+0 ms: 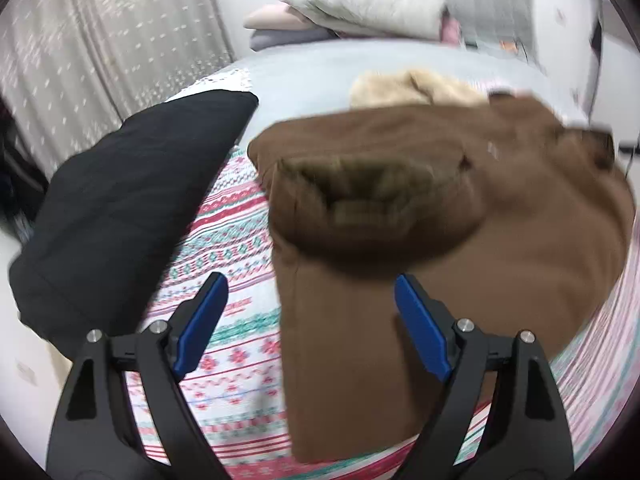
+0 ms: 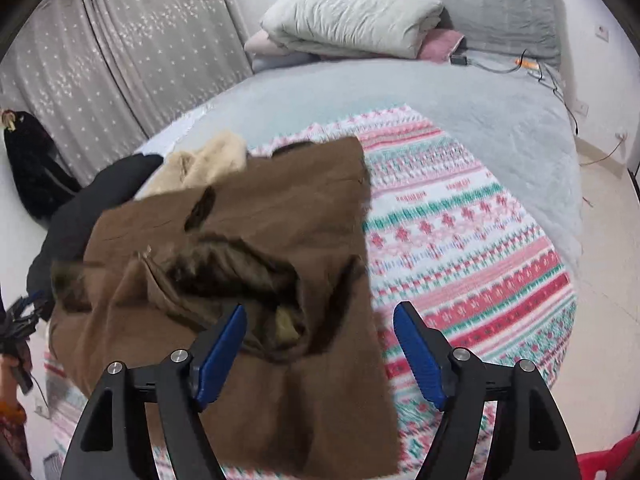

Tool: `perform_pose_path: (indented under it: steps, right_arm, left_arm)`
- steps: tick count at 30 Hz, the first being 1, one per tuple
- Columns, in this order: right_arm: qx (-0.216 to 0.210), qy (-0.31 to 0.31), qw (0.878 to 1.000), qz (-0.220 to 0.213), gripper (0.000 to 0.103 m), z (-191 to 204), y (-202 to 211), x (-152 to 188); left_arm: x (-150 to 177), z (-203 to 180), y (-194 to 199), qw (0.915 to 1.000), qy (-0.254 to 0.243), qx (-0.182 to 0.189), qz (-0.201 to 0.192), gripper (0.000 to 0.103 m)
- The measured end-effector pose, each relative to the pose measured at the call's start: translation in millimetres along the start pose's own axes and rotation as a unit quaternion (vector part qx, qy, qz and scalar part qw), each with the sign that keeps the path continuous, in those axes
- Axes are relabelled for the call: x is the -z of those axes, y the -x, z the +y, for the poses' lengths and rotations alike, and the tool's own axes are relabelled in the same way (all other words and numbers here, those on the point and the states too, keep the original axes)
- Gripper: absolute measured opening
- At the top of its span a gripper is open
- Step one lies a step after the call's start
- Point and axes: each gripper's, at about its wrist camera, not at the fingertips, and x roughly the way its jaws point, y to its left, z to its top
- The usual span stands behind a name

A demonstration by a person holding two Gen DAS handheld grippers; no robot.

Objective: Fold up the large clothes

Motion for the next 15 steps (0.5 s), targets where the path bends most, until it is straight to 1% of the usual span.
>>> perform_pose_path:
  steps: [2, 4, 5, 7, 10, 11, 12, 13, 14, 15]
  right_arm:
    - [0.007, 0.005, 1.000, 0.008, 0.077, -6, -3, 7]
    - [0.005, 0.010, 1.000, 0.017, 0.077, -11, -7, 14]
    - [0.005, 0.016, 1.000, 0.024, 0.077, -13, -10, 17]
    - [0.012, 0.034, 0.999, 0.035, 0.077, -13, -15, 23]
    - [0.023, 0.069, 0.996, 0.047, 0.077, -7, -28, 23]
    - [0.026, 0.079, 0.995, 0.049, 0.077, -2, -34, 19]
    - [0.030, 0.087, 0.994, 0.050, 0.077, 3, -40, 14]
    - [0.032, 0.092, 0.994, 0.050, 0.077, 7, -44, 10]
    - [0.037, 0.099, 0.993, 0.050, 0.077, 14, -51, 2]
    - [0.039, 0.103, 0.993, 0.046, 0.077, 19, -54, -3]
  left_arm:
    - [5, 2, -10, 0.9995, -0.022, -0.008, 0.019, 0.086]
    - [7, 9, -21, 0.9991, -0.019, 0.001, 0.037, 0.086]
    - [7, 14, -26, 0.9990, -0.008, 0.014, 0.042, 0.086]
    - [5, 27, -36, 0.9970, 0.032, 0.051, 0.050, 0.086]
    - [-2, 37, -57, 0.9899, 0.085, 0.092, 0.067, 0.084]
    - [-5, 38, -63, 0.9876, 0.096, 0.101, 0.072, 0.081]
    - [-5, 35, -68, 0.9859, 0.105, 0.107, 0.074, 0.073]
    - [-8, 33, -72, 0.9844, 0.112, 0.113, 0.075, 0.068]
    - [-12, 30, -75, 0.9836, 0.120, 0.114, 0.071, 0.058]
    - [-15, 26, -75, 0.9831, 0.127, 0.114, 0.066, 0.052]
